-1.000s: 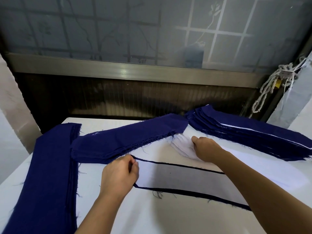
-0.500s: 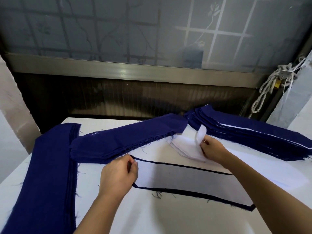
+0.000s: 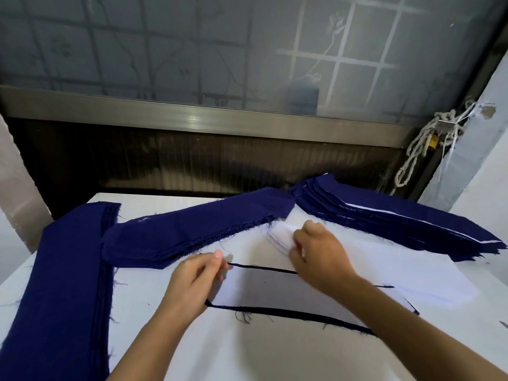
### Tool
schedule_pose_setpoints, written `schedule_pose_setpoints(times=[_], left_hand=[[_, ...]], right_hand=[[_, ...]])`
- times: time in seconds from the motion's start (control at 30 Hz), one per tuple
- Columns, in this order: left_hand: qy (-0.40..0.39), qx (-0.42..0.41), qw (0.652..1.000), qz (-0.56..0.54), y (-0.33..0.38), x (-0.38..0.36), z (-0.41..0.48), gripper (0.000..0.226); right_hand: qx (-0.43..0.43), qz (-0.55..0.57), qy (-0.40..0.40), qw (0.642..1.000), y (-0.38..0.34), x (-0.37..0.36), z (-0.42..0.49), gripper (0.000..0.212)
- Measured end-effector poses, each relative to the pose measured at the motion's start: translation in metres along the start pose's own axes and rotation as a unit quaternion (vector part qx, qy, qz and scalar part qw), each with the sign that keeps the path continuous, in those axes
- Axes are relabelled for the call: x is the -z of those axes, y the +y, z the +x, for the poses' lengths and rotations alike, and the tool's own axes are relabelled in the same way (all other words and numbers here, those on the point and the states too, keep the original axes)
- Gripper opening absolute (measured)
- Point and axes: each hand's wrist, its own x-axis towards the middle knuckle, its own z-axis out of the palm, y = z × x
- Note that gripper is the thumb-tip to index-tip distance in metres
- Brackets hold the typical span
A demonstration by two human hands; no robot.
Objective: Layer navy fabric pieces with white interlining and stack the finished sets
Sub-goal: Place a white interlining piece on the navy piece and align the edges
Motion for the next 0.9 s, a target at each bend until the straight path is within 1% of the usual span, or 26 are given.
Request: schedule_pose_setpoints(times=[0.03,0.07,0.13,0.17,0.2,0.27,0.37,0.43,0.5,0.57,0.63,0.77,0.9], left_hand=[[-0.035,0.026,0.998,-0.053,-0.002,-0.002,0.001,0.065],[-0.06,0.042,0.994,-0.082,-0.003,-0.004,0.002,0.074],[-0.085,0.046,0.991,-0.094,-0.003,-0.005,0.001,0.084],[-0.086,0.046,0.991,-0.092,-0.002,-0.004,0.0,0.086],[-0.082,0.052,0.992,-0.083,0.0,-0.003,-0.001,0.083],[-0.073,0.059,0.994,-0.055,0.003,-0.002,-0.003,0.064],[-0.058,0.028,0.998,0.01,0.002,-0.004,-0.002,0.047],[-0.041,0.006,0.998,0.045,0.002,-0.006,-0.001,0.043],[-0.023,-0.01,0.998,0.061,0.002,-0.006,0.0,0.045],[-0.01,-0.023,0.997,0.069,0.001,-0.005,-0.001,0.042],[0.006,-0.03,0.997,0.072,0.001,-0.003,-0.002,0.038],[0.072,-0.027,0.994,0.079,0.002,0.0,-0.003,0.022],[0.117,-0.015,0.99,0.072,0.002,0.002,-0.002,0.021]], right_hand=[[0.026,-0.018,0.004,0.999,-0.016,0.001,-0.004,0.018],[0.052,-0.031,0.011,0.998,-0.032,0.002,-0.009,0.017],[0.089,-0.046,0.016,0.995,-0.061,0.0,-0.019,0.015],[0.097,-0.05,0.012,0.994,-0.074,-0.002,-0.023,0.014],[0.102,-0.053,0.006,0.993,-0.084,-0.004,-0.026,0.014],[0.108,-0.048,-0.003,0.993,-0.095,-0.012,-0.03,0.015],[0.107,0.008,-0.04,0.993,-0.091,-0.026,-0.029,0.019],[0.085,0.074,-0.061,0.992,-0.082,-0.033,-0.027,0.03],[0.059,0.133,-0.066,0.987,-0.073,-0.039,-0.026,0.044],[0.036,0.159,-0.07,0.984,-0.062,-0.042,-0.027,0.051],[0.022,0.151,-0.059,0.987,-0.049,-0.043,-0.032,0.053],[0.0,0.102,-0.035,0.994,-0.017,-0.034,-0.046,0.05],[-0.046,0.065,-0.038,0.996,0.02,-0.017,-0.065,0.045]])
